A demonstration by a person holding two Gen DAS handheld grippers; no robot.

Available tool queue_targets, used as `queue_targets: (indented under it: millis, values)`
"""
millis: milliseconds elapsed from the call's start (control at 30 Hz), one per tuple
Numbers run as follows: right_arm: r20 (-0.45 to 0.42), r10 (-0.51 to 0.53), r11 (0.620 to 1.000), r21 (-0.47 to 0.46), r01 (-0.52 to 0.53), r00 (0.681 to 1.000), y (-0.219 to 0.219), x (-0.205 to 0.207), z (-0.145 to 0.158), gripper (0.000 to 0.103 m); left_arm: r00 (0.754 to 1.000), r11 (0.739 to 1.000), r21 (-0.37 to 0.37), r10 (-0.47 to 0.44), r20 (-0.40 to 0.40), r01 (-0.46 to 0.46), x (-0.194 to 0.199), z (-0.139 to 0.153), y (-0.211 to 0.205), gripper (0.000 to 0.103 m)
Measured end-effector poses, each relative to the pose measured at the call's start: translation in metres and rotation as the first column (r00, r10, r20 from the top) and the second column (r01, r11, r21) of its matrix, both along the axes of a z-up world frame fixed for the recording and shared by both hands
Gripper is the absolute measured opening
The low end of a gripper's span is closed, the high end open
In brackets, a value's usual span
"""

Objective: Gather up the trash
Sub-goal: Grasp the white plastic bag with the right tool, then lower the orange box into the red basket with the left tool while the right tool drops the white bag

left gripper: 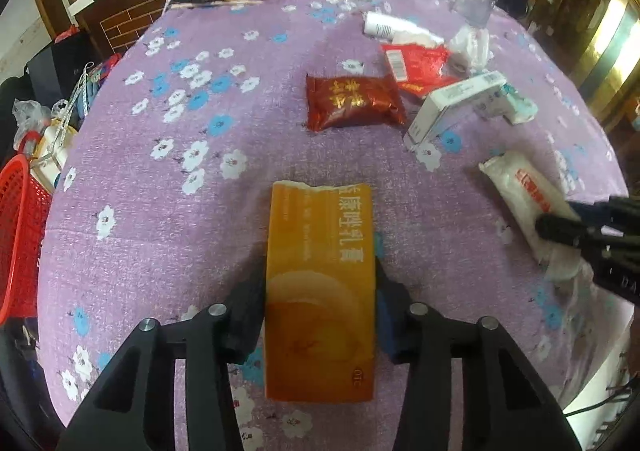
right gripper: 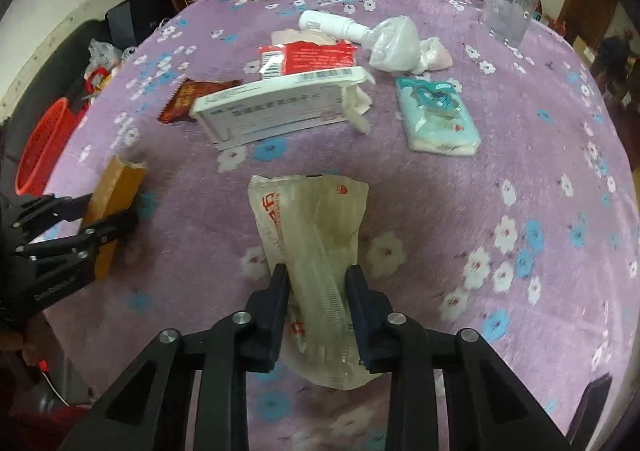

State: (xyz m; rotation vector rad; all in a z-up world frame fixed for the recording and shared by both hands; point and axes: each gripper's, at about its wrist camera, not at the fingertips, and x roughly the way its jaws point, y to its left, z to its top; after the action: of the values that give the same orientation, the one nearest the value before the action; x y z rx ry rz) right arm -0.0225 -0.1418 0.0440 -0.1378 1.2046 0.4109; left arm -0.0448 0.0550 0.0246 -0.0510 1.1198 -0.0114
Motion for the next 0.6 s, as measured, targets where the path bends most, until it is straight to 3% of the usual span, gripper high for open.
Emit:
queue_targets:
  millis: [233, 400, 600]
  values:
    - [0.051, -0.015, 0.993, 0.120, 0.009, 0.999, 0.023, -0.032, 0.027, 0.030, 0.996, 1.000, 0.026, -0.004, 0.091, 0.001, -0.019, 0.025, -0.002, 0.045]
    - [0.097, -0.030, 0.991, 0.135, 0.016, 0.995, 0.036, -0.052, 0.040, 0.030, 0.991, 0.999, 0.040, -0.013, 0.136, 0.007, -0.026, 0.041, -0.001, 0.045]
    - [0.084, -0.048, 0.987, 0.156, 0.035, 0.995, 0.044, -0.052, 0.043, 0.030, 0.988, 0.999, 0.050, 0.000, 0.157, -0.008, -0.032, 0.050, 0.012, 0.045]
